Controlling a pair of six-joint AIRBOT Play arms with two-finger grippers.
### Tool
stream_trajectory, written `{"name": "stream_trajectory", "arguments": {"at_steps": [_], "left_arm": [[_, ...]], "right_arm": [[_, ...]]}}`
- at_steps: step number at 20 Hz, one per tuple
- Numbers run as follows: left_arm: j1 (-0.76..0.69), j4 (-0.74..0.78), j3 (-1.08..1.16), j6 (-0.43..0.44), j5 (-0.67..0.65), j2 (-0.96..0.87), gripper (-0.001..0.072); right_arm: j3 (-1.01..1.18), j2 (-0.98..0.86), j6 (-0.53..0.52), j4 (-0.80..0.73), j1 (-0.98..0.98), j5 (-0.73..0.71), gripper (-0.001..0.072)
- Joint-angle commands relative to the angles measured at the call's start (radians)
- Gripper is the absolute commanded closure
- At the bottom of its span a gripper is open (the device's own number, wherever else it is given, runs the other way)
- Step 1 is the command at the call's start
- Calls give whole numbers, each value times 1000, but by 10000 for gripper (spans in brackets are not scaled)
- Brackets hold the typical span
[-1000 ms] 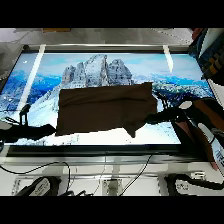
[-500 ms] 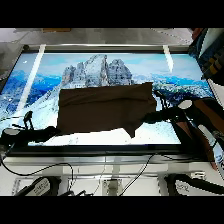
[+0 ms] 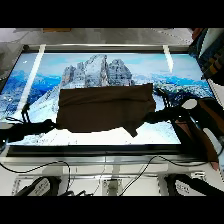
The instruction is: Fold the clothes and pants, and hang the long-sleeved shirts on hangers.
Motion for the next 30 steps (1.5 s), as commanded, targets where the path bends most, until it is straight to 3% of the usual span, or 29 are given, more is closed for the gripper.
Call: {"name": "stream_trajectory", "arguments": {"at_steps": [1, 4, 6, 8, 11, 13, 16, 20, 25, 26, 27, 28, 29, 30], "left_arm": [[6, 0, 94, 17, -134, 167, 692], [16, 65, 93, -79, -142, 335, 692], [13, 80, 92, -97, -116, 415, 692], [4, 71, 79, -97, 14, 445, 692], [-33, 49, -11, -97, 169, 417, 692], [-81, -30, -100, -95, 285, 366, 692], [-215, -116, -185, -95, 572, 234, 692], [-420, -195, -151, -95, 963, -18, 691], [-532, -195, -3, -95, 993, -270, 690], [-532, -195, 21, -95, 992, -289, 659], [-531, -194, 38, -95, 993, -291, 502], [-523, -192, 48, -95, 992, -282, 286], [-517, -178, 50, -95, 988, -266, 98], [-507, -145, 50, -95, 968, -239, 38]], "right_arm": [[1, 150, 118, -134, 1, 70, 700], [1, 295, 226, -206, 1, 118, 700], [1, 363, 265, -204, 1, 112, 700], [0, 388, 283, -196, 1, 2, 700], [-29, 362, 290, -174, 1, -283, 701], [-51, 305, 308, -162, 1, -472, 701], [-52, 151, 307, -97, 1, -674, 700], [-50, -63, 308, -31, 1, -806, 700], [-50, -207, 307, 18, 1, -856, 698], [-50, -208, 307, 18, 1, -850, 650], [-50, -205, 307, 18, 1, -836, 434], [-46, -201, 306, 15, 1, -809, 162], [-34, -200, 304, 5, 1, -775, 30], [-16, -200, 304, -15, 0, -741, 25]]}}
